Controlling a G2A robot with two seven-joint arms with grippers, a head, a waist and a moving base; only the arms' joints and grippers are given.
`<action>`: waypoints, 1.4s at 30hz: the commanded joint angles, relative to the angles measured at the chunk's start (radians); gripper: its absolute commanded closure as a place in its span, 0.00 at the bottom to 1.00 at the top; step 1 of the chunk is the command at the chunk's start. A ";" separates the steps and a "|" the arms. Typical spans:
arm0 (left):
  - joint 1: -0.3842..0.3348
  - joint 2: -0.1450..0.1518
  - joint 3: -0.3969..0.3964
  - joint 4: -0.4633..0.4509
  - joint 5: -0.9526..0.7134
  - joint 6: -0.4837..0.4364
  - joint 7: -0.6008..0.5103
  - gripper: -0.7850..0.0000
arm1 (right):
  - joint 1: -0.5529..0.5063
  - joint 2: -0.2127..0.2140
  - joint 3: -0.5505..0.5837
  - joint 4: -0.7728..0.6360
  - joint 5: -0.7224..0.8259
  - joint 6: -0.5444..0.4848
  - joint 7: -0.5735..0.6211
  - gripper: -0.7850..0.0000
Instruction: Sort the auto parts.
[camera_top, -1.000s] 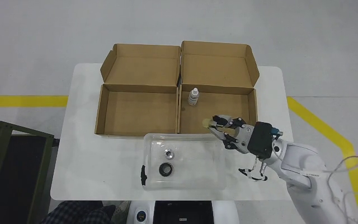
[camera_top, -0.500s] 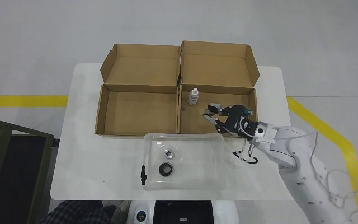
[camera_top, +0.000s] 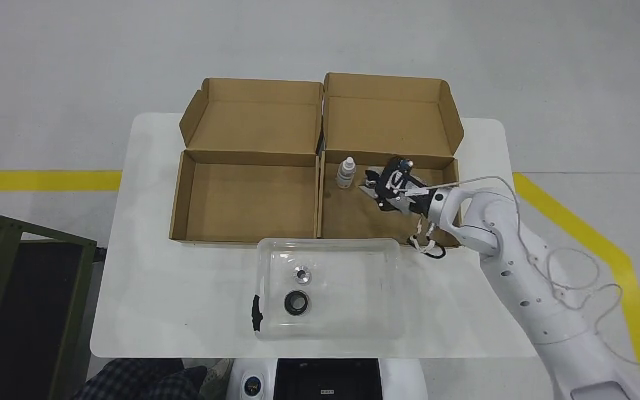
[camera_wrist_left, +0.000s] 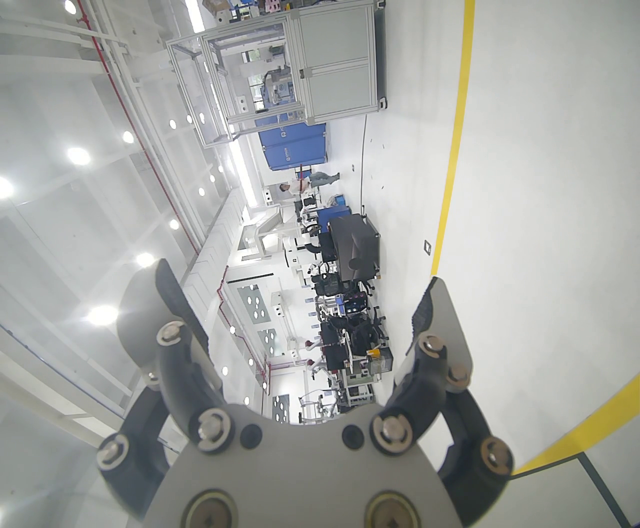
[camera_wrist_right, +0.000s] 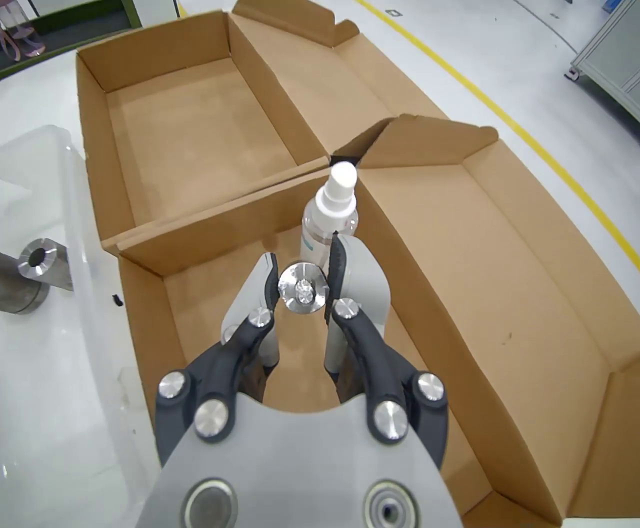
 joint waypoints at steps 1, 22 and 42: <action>0.000 0.000 0.000 0.000 0.000 0.000 0.000 0.00 | 0.025 -0.005 -0.015 0.039 -0.003 0.000 0.009 1.00; 0.000 0.000 0.000 0.000 0.000 0.000 0.000 0.00 | 0.175 -0.055 -0.137 0.277 -0.050 0.021 0.042 1.00; 0.000 0.000 0.000 0.000 0.000 0.000 0.000 0.00 | 0.166 -0.057 -0.113 0.201 -0.073 0.012 0.038 0.51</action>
